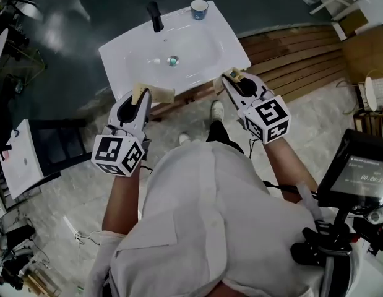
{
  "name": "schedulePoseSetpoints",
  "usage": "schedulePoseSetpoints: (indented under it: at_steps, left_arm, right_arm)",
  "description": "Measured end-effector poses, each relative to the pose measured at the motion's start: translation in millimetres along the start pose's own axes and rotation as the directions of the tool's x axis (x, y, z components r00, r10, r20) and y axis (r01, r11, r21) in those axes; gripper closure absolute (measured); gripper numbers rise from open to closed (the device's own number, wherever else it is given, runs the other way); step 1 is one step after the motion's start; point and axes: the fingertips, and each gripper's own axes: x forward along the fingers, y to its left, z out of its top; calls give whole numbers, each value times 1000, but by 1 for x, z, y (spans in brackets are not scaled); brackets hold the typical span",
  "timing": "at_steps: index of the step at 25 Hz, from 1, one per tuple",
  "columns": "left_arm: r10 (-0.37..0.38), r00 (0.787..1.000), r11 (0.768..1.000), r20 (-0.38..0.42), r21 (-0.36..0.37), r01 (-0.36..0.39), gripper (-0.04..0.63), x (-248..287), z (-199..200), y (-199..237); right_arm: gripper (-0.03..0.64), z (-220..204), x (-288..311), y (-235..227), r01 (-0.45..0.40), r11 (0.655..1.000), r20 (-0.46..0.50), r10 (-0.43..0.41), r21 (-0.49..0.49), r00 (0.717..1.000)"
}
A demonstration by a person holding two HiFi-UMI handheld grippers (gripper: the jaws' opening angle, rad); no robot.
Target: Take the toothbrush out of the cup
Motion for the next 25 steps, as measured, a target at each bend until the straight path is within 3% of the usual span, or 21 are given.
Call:
schedulePoseSetpoints:
  at_steps: [25]
  left_arm:
    - [-28, 999, 1000, -23, -11, 28, 538, 9, -9, 5]
  right_arm:
    - [584, 5, 17, 8, -20, 999, -14, 20, -28, 1000]
